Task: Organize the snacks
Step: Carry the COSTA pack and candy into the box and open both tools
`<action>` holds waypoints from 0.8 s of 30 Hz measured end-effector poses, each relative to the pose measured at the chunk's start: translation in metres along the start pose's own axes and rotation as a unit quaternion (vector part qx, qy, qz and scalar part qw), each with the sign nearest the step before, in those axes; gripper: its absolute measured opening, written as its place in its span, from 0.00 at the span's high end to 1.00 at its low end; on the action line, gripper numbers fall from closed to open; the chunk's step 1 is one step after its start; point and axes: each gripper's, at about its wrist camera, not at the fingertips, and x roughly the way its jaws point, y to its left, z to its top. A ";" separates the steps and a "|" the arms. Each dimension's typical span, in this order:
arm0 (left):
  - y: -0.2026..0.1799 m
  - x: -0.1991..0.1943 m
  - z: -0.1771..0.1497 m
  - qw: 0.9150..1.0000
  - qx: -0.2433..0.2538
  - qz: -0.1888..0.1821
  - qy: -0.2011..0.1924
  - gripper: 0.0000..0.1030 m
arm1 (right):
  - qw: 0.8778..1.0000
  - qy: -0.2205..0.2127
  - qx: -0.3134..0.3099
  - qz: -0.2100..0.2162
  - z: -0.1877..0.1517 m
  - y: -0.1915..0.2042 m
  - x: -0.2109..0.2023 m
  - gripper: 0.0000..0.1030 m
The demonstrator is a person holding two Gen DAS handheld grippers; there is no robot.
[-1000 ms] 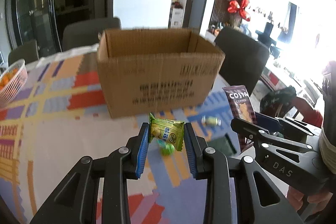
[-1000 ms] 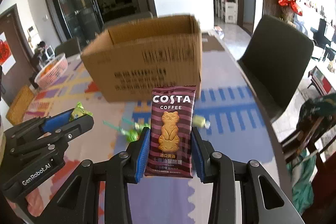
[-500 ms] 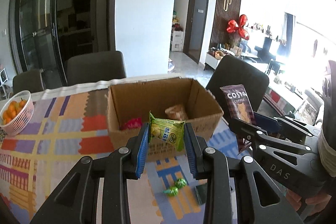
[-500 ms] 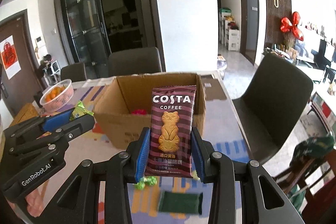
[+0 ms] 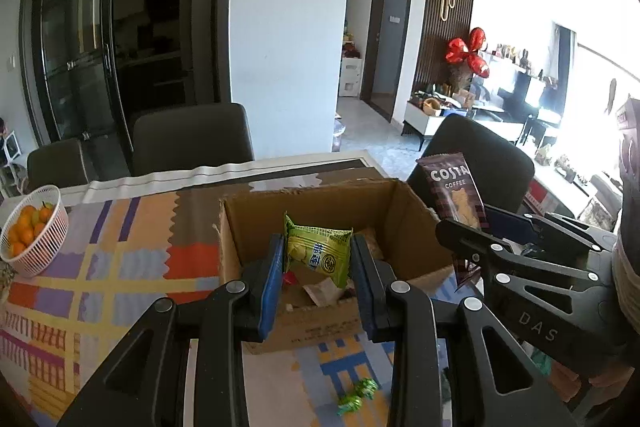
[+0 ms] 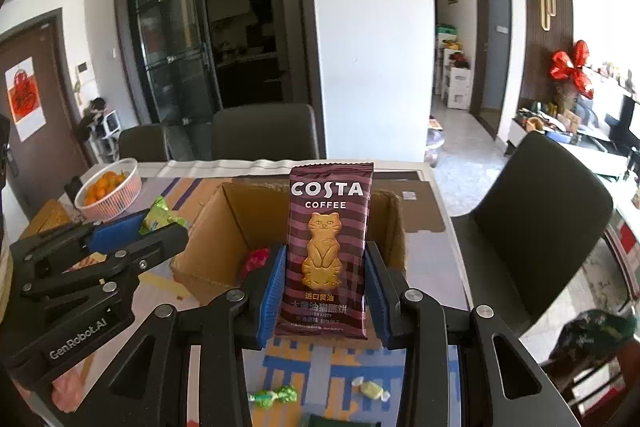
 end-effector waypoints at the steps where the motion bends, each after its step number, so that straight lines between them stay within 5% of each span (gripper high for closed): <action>1: 0.001 0.003 0.002 1.000 0.001 0.001 0.001 0.68 | 1.000 0.002 0.000 0.001 0.002 -0.001 0.004 0.62; 12: 0.014 0.044 0.011 0.999 -0.005 0.006 0.035 0.66 | 0.999 0.028 -0.017 0.004 0.014 -0.004 0.048 0.62; 15: 0.018 0.052 0.011 0.999 -0.010 0.013 0.045 0.50 | 0.999 0.034 -0.016 0.010 0.014 -0.006 0.056 0.53; 17: 0.018 0.050 0.008 0.999 -0.009 0.021 0.041 0.47 | 0.999 0.037 -0.013 0.000 0.011 -0.009 0.057 0.45; 24: 0.008 0.017 -0.013 0.999 0.009 0.031 0.015 0.44 | 1.000 0.017 -0.016 -0.003 -0.007 -0.008 0.034 0.45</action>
